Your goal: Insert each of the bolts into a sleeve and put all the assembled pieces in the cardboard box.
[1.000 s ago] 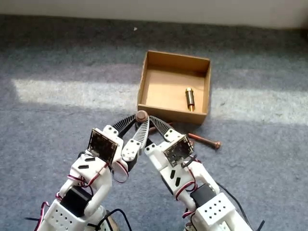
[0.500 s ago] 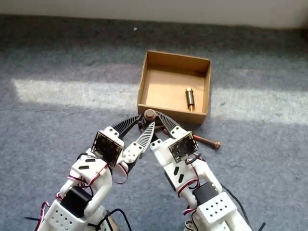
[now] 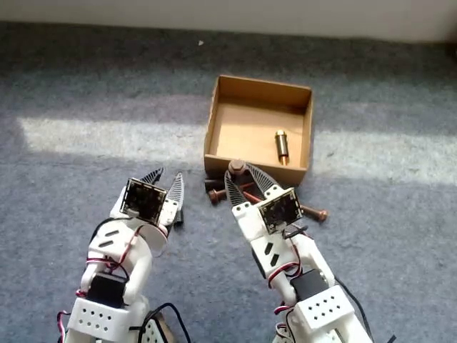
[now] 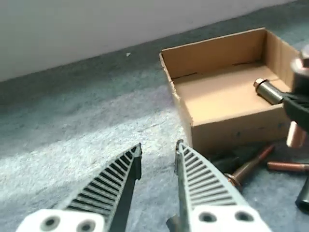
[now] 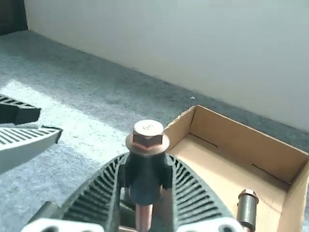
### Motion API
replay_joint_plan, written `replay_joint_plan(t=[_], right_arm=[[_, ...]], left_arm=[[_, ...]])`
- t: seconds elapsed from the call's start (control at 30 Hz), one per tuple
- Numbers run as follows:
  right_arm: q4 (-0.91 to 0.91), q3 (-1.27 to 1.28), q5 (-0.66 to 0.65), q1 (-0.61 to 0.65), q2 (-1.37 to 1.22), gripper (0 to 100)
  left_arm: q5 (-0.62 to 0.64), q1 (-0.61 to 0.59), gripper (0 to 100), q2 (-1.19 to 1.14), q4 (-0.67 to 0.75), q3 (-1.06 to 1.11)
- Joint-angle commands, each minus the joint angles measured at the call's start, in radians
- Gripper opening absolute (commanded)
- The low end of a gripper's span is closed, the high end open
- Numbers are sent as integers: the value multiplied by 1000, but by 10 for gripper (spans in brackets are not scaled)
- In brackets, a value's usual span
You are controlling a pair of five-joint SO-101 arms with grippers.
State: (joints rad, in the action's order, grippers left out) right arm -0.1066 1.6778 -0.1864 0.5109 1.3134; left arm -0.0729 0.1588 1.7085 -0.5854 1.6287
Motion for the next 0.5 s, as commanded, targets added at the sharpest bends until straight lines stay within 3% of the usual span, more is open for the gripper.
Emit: replay_joint_plan(t=[0.0, 0.2, 0.33, 0.47], right_arm=[[-1, 90, 3, -15, 21, 6], [-1, 90, 3, -15, 21, 6], [13, 82, 2, -16, 18, 6], [203, 31, 2, -41, 18, 6]], left_arm=[[-12, -71, 19, 8, 6, 38], [-35, -163, 6, -1, -2, 74], [-37, -150, 6, 7, -87, 74], [-40, -142, 6, 2, -92, 74]])
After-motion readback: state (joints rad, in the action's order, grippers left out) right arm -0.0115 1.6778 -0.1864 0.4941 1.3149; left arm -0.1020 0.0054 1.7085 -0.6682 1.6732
